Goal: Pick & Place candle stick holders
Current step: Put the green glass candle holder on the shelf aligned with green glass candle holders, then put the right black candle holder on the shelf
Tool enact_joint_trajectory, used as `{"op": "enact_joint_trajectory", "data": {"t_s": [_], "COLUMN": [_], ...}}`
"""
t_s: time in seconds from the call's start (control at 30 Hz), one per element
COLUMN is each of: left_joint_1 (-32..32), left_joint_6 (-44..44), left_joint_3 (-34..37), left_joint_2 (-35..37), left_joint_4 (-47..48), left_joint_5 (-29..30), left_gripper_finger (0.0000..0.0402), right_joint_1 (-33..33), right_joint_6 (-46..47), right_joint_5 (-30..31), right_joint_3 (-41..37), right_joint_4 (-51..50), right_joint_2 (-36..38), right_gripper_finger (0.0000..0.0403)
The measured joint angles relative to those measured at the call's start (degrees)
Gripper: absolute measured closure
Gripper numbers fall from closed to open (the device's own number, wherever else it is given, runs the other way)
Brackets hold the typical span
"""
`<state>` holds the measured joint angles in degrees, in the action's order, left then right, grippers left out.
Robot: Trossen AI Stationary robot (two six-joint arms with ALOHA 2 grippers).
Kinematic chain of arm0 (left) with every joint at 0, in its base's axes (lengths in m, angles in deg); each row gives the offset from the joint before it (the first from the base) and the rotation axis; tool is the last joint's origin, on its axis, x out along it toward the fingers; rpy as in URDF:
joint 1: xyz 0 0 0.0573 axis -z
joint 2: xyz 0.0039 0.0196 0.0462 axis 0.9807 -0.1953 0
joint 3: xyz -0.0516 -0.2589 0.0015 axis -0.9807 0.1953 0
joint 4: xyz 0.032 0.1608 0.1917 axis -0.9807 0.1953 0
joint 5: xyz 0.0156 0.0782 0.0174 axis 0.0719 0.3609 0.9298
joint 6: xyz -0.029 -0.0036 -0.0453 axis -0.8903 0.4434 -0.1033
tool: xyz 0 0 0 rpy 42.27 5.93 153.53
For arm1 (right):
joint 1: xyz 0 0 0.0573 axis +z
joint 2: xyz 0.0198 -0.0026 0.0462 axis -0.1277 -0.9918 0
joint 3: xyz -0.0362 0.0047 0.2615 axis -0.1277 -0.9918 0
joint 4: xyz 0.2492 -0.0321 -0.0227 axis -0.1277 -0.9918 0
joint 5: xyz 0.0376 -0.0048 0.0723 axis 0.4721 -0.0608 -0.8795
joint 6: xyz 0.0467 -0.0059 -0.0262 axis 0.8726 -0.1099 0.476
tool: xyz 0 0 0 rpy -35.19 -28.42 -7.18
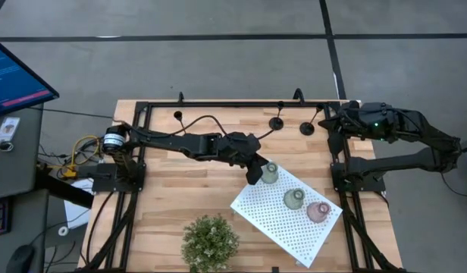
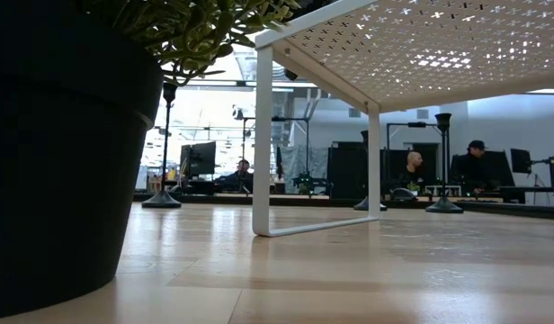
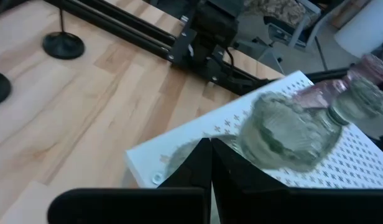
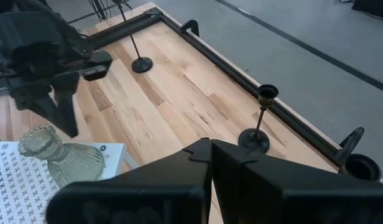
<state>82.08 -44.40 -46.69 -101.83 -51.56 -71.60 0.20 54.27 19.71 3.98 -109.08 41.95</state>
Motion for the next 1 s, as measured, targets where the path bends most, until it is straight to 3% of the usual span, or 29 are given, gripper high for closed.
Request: {"op": "enact_joint_trajectory", "data": {"t_s": [0.6,0.8,1.0], "left_joint_1": [1.21,0.52,-0.43], "left_joint_6": [-1.14,-1.22,-1.54], "left_joint_3": [0.0,-0.02,-0.02], "left_joint_2": [-0.04,0.85,7.0], "left_joint_4": [-0.27,-0.01,6.9], "left_joint_5": [-3.2,-0.87,-0.59], "left_gripper_finger": [0.0401,0.0399,0.0398], "right_joint_1": [0.0,-0.02,-1.78], "right_joint_6": [-0.02,0.11,3.32], "right_joint_5": [0.0,0.19,10.76], "right_joint_3": [-0.02,-0.02,0.75], "right_joint_4": [-1.29,-1.29,-3.31], "right_joint_2": [0.0,0.0,-1.12], "right_gripper_finger": [0.0403,0.0403,0.0403]}}
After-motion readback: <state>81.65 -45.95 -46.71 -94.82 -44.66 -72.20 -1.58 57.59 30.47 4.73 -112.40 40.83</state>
